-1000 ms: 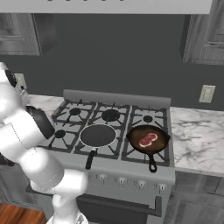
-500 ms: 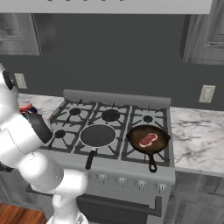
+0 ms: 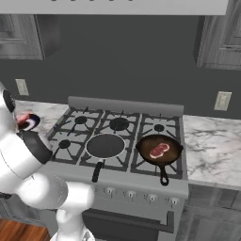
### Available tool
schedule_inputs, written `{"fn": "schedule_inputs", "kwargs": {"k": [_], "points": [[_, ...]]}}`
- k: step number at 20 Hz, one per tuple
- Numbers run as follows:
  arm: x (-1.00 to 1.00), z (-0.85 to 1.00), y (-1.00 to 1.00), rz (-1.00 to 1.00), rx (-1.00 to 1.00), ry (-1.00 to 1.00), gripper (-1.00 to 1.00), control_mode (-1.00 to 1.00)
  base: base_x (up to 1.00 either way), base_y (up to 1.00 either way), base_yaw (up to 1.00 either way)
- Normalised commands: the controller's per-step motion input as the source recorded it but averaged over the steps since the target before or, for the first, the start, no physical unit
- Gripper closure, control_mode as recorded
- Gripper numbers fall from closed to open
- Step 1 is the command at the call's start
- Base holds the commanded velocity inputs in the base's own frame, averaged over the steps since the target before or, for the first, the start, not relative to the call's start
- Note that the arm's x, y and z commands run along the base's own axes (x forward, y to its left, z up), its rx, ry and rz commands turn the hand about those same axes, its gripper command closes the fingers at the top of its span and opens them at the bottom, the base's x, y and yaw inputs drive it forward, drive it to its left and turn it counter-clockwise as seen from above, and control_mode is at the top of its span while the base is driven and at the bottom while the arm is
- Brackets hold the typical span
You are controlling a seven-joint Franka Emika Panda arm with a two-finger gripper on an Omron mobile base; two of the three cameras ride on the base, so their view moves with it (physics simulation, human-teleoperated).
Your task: Place one of the steaks on the plate and the other in the bowl. Then place the bowl in the fridge.
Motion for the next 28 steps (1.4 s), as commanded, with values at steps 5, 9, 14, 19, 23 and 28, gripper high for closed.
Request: {"fn": "schedule_inputs", "kwargs": {"k": [5, 9, 14, 19, 23, 28], "points": [[0.44, -0.27, 0.31, 0.14, 0.07, 0.01, 1.0, -1.0, 0.0, 0.0, 0.0], [0.6, -0.16, 0.29, 0.15, 0.12, 0.04, 1.0, -1.0, 0.0, 0.0, 0.0], [0.58, -0.07, 0.34, 0.09, 0.05, 0.08, 1.0, -1.0, 0.0, 0.0, 0.0], [0.53, -0.12, 0.53, 0.04, 0.0, 0.03, 1.0, -1.0, 0.0, 0.0, 0.0], [0.5, -0.12, 0.7, 0.01, 0.0, 0.02, 1.0, -1.0, 0.0, 0.0, 0.0], [0.38, -0.27, 0.39, 0.0, -0.02, 0.0, 1.0, -1.0, 0.0, 0.0, 0.0]]}}
